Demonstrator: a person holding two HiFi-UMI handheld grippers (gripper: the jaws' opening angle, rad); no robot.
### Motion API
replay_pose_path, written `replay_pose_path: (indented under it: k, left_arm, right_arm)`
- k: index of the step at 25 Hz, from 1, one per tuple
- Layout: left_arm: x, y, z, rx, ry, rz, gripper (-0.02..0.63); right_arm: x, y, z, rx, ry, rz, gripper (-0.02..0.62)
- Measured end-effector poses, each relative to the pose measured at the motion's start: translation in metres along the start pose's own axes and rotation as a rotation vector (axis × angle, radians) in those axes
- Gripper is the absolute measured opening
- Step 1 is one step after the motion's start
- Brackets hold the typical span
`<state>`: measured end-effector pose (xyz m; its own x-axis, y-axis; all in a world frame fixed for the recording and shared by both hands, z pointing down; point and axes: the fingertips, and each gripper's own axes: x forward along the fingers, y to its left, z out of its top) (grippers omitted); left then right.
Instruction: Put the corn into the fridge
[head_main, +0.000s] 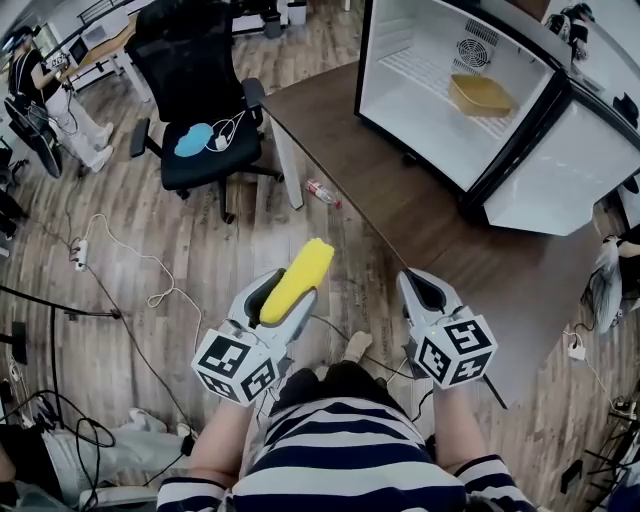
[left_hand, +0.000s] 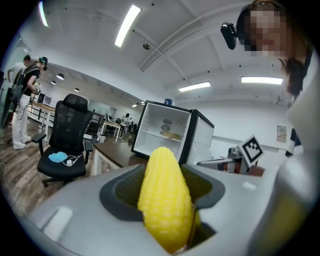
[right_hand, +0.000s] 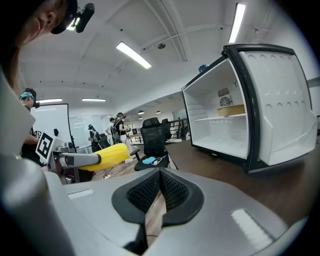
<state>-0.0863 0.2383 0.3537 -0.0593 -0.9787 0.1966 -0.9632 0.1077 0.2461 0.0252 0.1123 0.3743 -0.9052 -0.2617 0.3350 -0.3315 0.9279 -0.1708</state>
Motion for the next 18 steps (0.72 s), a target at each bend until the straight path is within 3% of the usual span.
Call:
replay_pose_path:
  k: [18]
  left_arm:
    - [0.162, -0.009, 0.022, 0.028, 0.037, -0.054, 0.0]
  right_arm:
    - [0.055, -0.118, 0.033, 0.025, 0.0, 0.02, -0.009]
